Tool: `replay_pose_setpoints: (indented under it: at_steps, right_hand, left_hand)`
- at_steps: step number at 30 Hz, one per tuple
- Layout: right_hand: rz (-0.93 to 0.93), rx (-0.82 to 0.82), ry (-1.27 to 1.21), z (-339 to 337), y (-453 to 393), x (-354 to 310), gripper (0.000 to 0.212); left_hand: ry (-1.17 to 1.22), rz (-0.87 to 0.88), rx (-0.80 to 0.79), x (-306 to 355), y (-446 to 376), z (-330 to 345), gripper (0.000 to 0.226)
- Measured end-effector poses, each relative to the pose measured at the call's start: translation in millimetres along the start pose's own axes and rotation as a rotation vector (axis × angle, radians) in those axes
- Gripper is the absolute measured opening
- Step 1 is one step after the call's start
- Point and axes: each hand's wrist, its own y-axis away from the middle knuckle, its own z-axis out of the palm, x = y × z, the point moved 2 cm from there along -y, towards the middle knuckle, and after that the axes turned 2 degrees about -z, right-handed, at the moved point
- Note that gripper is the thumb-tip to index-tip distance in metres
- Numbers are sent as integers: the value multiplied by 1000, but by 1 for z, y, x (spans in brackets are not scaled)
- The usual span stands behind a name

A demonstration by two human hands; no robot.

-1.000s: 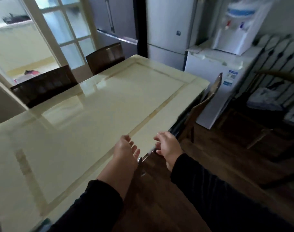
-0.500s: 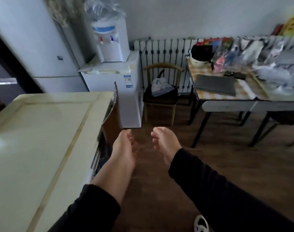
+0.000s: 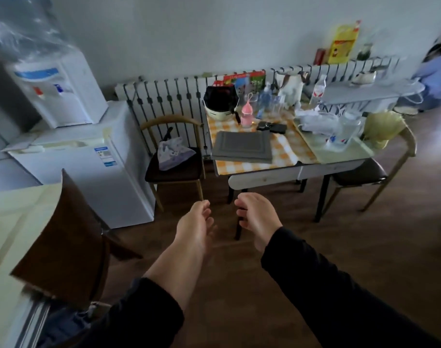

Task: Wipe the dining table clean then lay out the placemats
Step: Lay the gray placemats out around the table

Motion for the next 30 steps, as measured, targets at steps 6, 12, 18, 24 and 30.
replay_pose_setpoints:
  at_steps: [6, 12, 18, 24, 30]
  right_hand:
    - [18, 66, -121, -53, -44, -22, 18]
    - [45, 147, -117, -79, -96, -30, 25]
    - [66, 183, -76, -76, -173, -40, 17]
    - [126, 258, -128, -52, -268, -57, 18]
    - [184, 279, -187, -35, -345, -66, 18]
  left_hand:
    - [-81, -7, 6, 2, -26, 70, 16]
    - [-92, -20, -30, 5, -69, 129, 16]
    - [-76, -100, -79, 27, -149, 165, 19]
    - [-115, -123, -62, 73, -256, 192, 17]
    - [-176, -152, -33, 112, -334, 222, 16]
